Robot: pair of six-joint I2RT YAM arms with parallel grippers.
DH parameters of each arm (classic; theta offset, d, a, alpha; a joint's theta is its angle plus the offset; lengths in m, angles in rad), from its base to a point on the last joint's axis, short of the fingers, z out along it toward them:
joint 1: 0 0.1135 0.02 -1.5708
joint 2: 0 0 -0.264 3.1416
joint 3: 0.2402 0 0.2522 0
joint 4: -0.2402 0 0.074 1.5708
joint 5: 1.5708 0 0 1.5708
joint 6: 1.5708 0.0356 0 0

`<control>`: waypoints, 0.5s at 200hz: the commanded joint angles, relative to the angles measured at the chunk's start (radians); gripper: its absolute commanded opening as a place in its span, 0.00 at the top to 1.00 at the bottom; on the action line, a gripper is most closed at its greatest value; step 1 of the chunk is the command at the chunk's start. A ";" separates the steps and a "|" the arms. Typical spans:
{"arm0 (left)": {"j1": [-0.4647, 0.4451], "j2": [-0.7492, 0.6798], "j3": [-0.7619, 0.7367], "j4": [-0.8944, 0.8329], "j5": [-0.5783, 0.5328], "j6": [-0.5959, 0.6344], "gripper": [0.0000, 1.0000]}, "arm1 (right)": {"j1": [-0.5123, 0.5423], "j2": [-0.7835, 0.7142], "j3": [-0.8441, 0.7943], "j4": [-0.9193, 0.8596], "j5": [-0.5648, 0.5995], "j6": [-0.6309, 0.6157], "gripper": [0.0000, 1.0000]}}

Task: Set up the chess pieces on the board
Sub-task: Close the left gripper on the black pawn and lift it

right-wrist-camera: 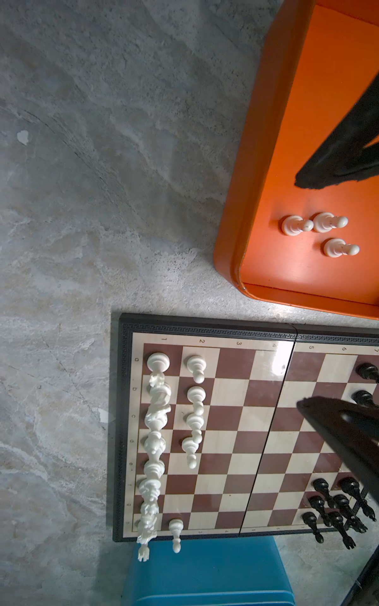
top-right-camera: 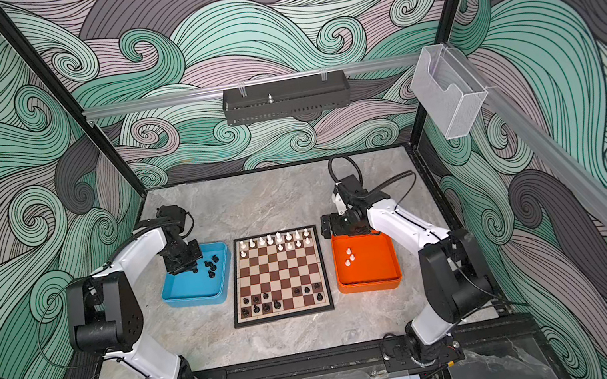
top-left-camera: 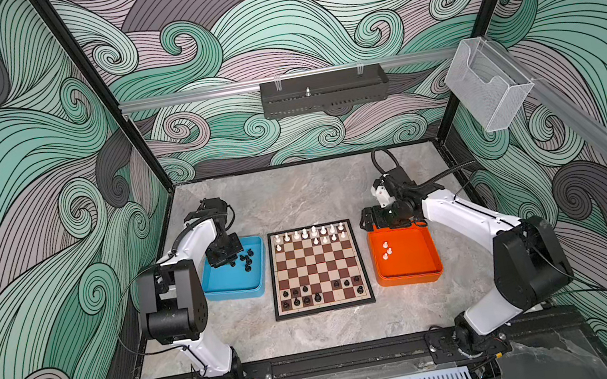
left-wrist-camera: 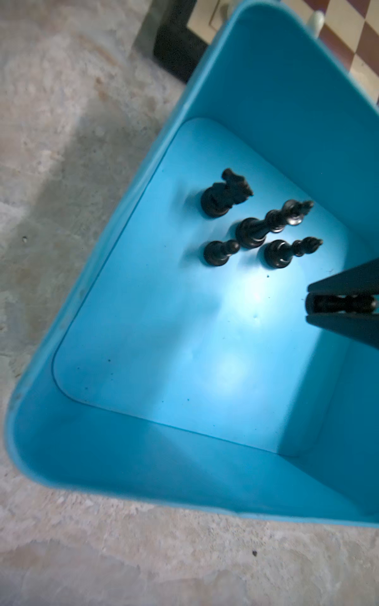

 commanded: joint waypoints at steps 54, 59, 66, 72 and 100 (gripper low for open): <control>-0.154 -0.091 0.053 -0.125 -0.001 -0.011 0.90 | -0.004 -0.014 0.015 -0.020 -0.002 0.012 0.01; -0.167 -0.093 0.057 -0.128 0.001 -0.014 0.90 | -0.004 -0.015 0.014 -0.019 0.000 0.013 0.01; -0.185 -0.098 0.065 -0.140 0.003 -0.020 0.89 | -0.004 -0.018 0.012 -0.020 0.001 0.011 0.01; -0.200 -0.103 0.069 -0.147 0.006 -0.026 0.90 | -0.004 -0.020 0.010 -0.019 0.002 0.010 0.01; -0.277 -0.127 0.074 -0.155 0.040 -0.044 0.89 | -0.004 -0.029 0.006 -0.019 0.008 0.008 0.01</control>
